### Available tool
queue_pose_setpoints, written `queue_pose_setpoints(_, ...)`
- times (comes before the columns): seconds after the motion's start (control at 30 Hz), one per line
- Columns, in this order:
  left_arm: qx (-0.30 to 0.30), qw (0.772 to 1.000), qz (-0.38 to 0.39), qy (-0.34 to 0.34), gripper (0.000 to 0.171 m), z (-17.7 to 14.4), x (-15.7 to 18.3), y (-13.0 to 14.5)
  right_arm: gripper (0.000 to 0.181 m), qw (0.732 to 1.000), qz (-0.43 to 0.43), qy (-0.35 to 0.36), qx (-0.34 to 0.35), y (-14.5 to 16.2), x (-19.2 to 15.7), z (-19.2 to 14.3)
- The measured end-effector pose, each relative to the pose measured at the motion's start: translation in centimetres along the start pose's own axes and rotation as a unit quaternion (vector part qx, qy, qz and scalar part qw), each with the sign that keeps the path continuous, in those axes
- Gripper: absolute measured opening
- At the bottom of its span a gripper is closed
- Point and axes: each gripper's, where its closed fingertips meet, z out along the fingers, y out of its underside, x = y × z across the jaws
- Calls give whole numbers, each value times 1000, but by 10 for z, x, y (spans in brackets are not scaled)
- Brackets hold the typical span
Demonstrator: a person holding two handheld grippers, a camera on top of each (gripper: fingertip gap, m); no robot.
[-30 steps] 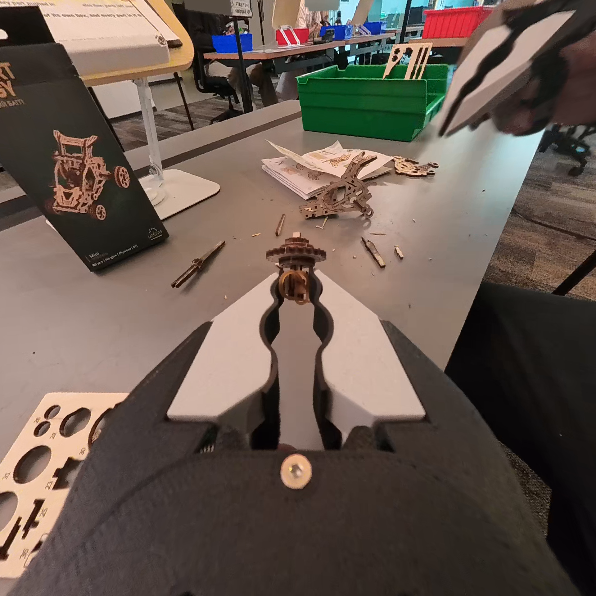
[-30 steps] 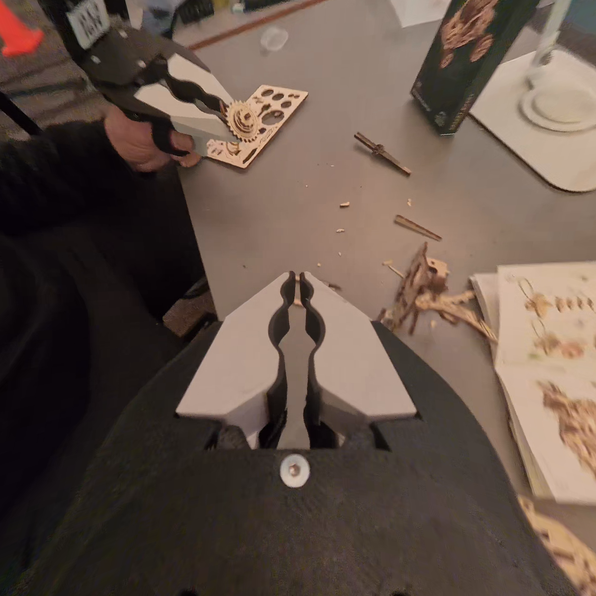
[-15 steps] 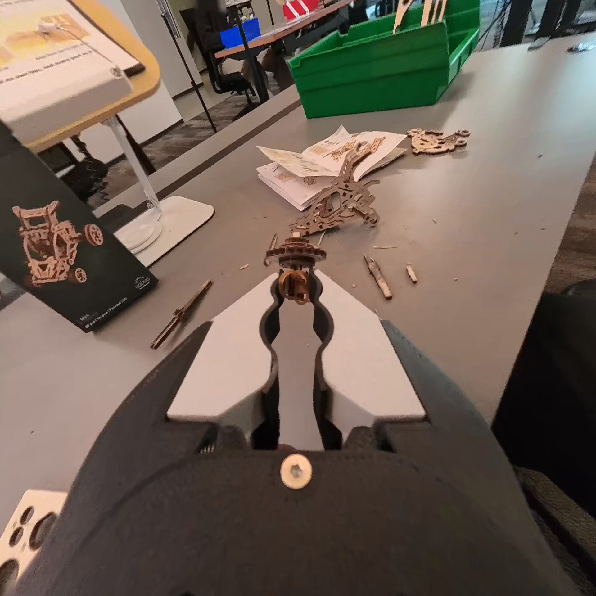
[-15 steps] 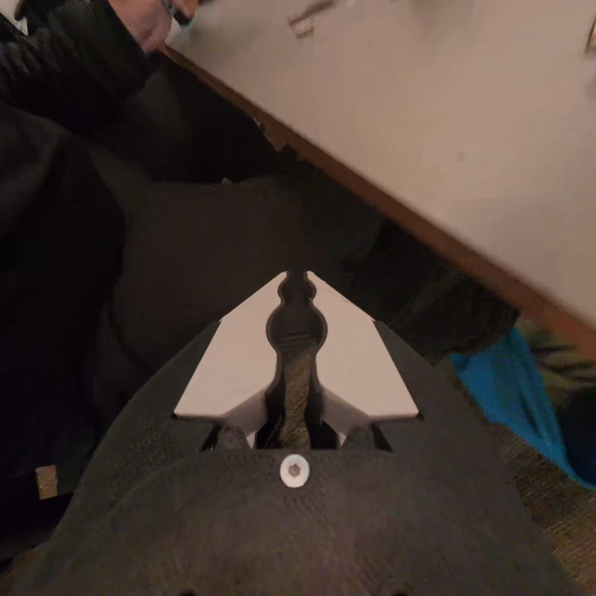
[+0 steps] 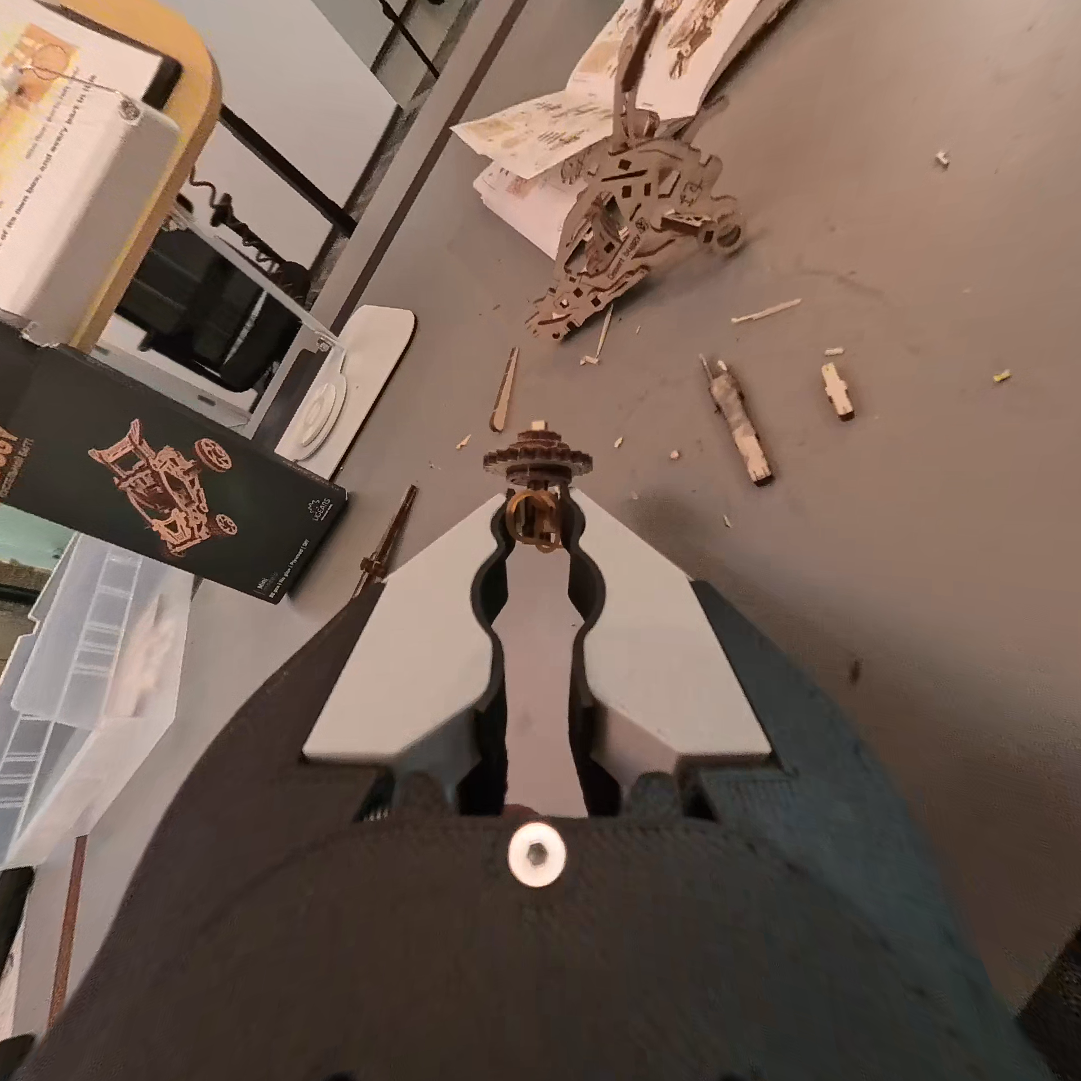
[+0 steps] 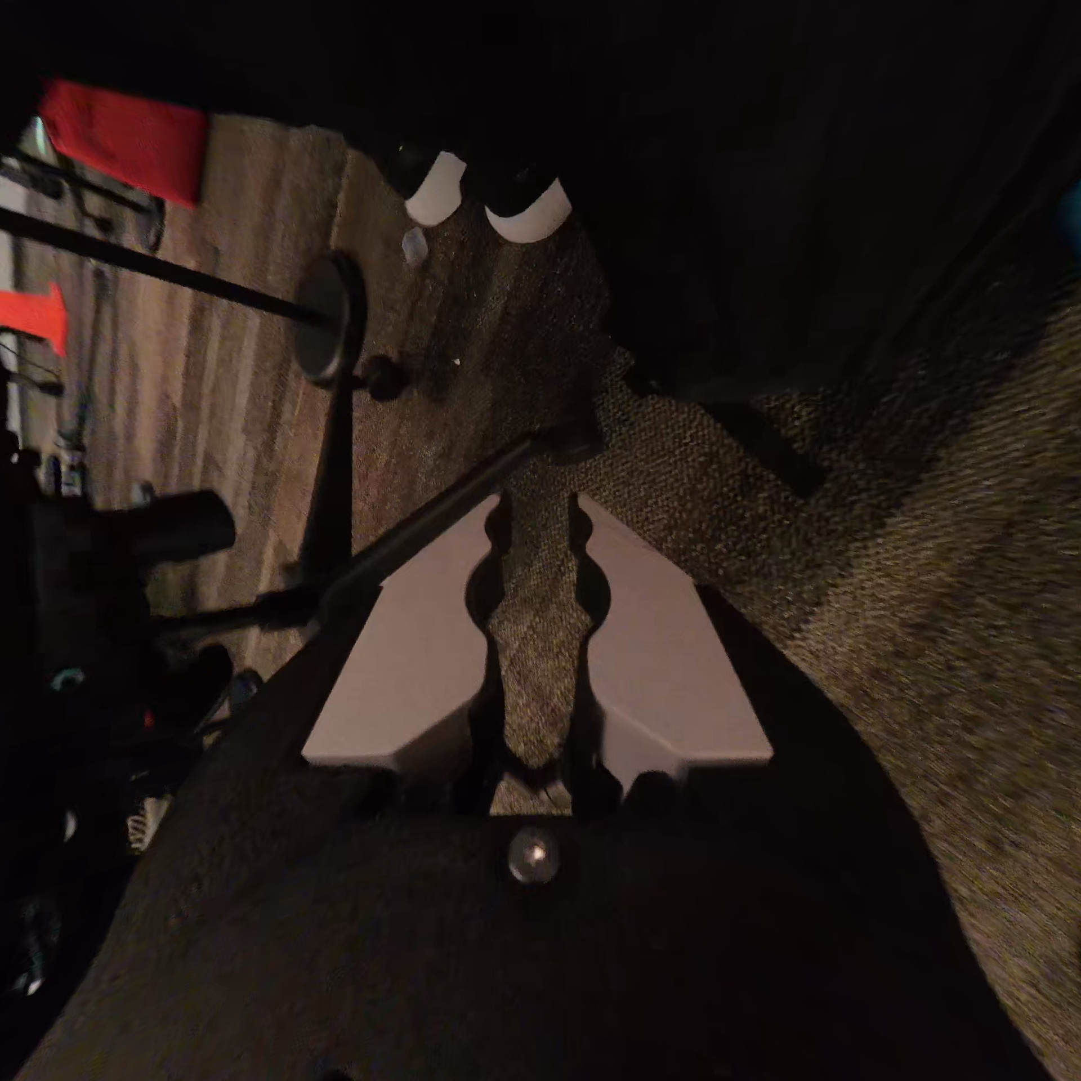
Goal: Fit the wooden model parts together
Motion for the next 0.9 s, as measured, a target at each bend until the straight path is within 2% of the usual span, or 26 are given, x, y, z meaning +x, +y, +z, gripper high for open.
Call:
queue_pose_setpoints(0.03,0,1000,2,2,12,0,1,0,19,1000,12,-6,-5,8,6,21)
queue_pose_setpoints(0.1,3,1000,3,4,12,-1,1,-1,30,999,26,-14,-27,25,13,64)
queue_pose_setpoints(0.23,18,1000,2,3,12,-4,1,-4,26,997,67,-38,-32,43,16,118)
queue_pose_setpoints(0.3,26,1000,0,0,12,-6,0,-6,24,996,82,-44,-11,36,18,125)
queue_pose_setpoints(0.4,36,999,-3,-5,12,-8,-2,-8,27,997,70,-31,-15,31,24,130)
queue_pose_setpoints(0.57,39,999,-12,-8,12,-9,-5,-8,23,997,35,-27,-60,43,22,144)
queue_pose_setpoints(0.67,39,999,-10,-8,12,-9,-5,-8,14,993,-9,-69,-92,54,-6,164)
queue_pose_setpoints(0.8,47,999,-16,-7,12,-11,-6,-9,21,987,-73,-85,-119,64,-50,214)
queue_pose_setpoints(0.9,57,998,-18,-13,12,-13,-7,-11,19,977,-98,-123,-143,69,-93,249)
